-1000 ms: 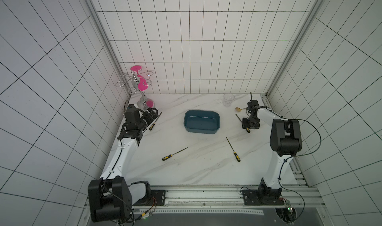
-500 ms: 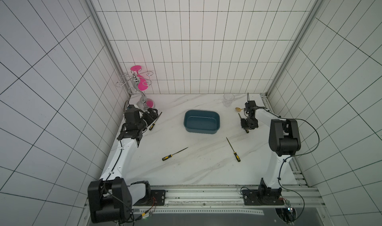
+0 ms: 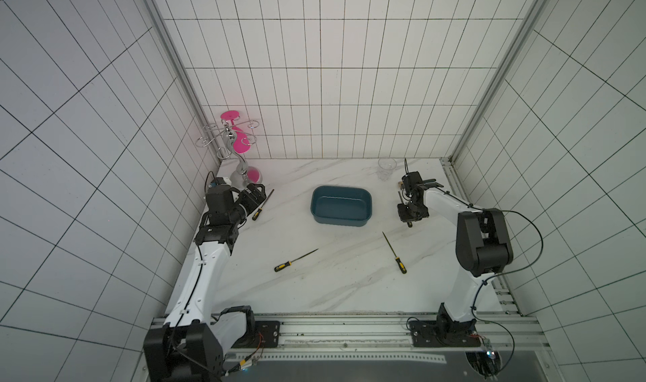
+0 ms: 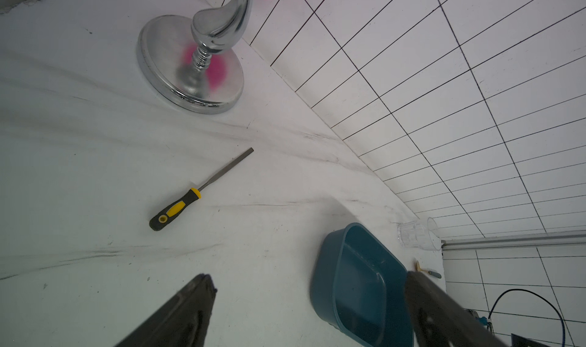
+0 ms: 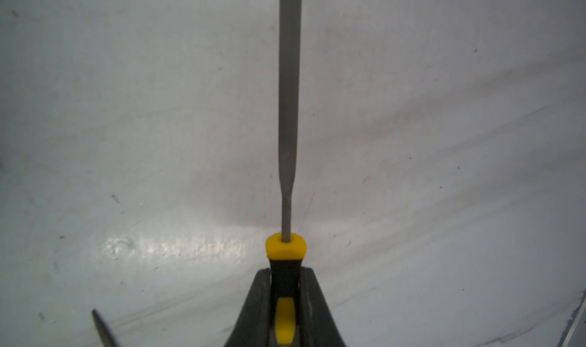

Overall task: Put the file tool into the storage box
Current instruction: Pick up the file tool from the center of the board, then place the file tool in the storage box.

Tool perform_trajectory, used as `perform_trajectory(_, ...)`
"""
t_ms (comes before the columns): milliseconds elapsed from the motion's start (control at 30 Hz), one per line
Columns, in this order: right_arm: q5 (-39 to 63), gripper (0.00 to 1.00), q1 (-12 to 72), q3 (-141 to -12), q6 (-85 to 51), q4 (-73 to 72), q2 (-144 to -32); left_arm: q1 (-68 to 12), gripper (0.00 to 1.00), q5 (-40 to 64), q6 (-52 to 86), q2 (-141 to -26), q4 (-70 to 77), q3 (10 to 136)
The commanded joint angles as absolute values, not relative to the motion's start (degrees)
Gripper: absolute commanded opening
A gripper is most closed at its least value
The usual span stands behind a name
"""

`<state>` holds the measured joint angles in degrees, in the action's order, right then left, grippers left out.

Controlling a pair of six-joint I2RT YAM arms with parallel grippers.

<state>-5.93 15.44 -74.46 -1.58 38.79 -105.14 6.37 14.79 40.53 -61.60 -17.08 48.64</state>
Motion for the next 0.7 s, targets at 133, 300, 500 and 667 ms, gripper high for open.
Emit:
perform_trajectory(133,-1.4,0.02,17.3,-77.2,0.4,41.3,-94.6,5.6,0.98,13.9,39.9,-59.4,-19.8,51.3)
perform_trajectory(300,8.6,0.05,21.8,-79.6,5.1,41.7,-89.7,5.0,0.98,12.7,39.2,-58.2,-20.5,51.4)
perform_trajectory(500,12.6,0.07,32.4,-84.7,13.8,46.2,-91.6,5.0,0.98,6.7,37.2,-57.3,-20.8,49.7)
perform_trajectory(667,11.4,0.06,36.5,-90.2,17.3,47.8,-98.0,5.1,0.98,4.8,35.7,-55.4,-22.8,49.9)
